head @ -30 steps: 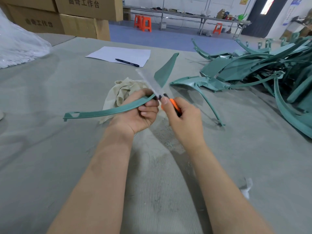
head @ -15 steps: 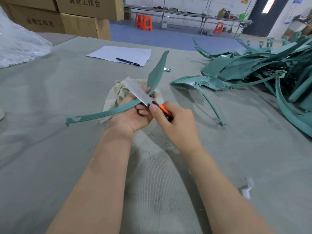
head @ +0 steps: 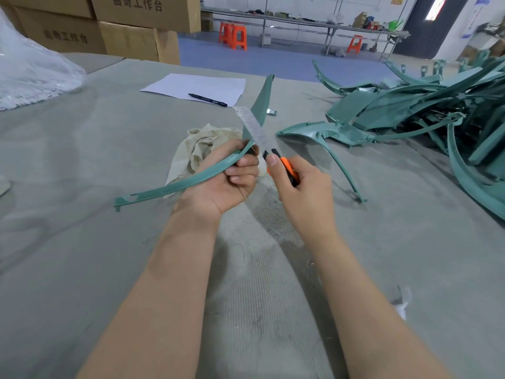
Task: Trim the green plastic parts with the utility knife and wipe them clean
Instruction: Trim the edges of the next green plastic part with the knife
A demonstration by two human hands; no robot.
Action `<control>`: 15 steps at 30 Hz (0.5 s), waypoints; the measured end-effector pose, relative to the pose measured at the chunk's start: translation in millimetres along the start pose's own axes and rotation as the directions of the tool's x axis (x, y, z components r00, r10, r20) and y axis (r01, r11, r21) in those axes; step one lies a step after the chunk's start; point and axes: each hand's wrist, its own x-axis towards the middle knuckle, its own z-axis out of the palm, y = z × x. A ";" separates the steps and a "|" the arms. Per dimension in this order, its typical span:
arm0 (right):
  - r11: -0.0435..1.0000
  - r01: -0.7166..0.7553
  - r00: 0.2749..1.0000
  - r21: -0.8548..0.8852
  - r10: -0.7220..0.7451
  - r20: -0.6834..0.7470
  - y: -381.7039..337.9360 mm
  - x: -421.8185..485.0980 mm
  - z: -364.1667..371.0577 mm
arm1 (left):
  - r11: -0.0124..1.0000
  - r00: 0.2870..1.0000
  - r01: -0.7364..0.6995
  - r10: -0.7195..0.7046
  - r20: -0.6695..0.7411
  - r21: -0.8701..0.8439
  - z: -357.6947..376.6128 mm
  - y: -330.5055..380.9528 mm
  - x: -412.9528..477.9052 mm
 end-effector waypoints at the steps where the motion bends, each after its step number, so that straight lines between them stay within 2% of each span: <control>1: 1.000 0.002 1.000 0.001 -0.002 -0.001 -0.4 -0.3 -0.1 | 1.000 1.000 -0.001 0.001 0.004 -0.008 0.5 -0.3 0.0; 8: 0.999 0.046 0.998 0.007 -0.046 0.048 -0.2 -1.4 1.3 | 0.997 1.000 -0.022 0.022 -0.006 -0.068 -3.0 -1.0 4.5; 12: 0.992 0.128 0.970 -0.022 -0.121 0.209 -6.6 -7.7 9.0 | 0.979 0.994 -0.088 0.074 -0.078 -0.186 -12.3 -2.9 8.3; 15: 0.982 0.191 0.932 0.002 -0.182 0.313 -11.7 -9.4 10.5 | 0.991 0.995 -0.099 0.096 -0.035 -0.095 -11.6 1.9 6.9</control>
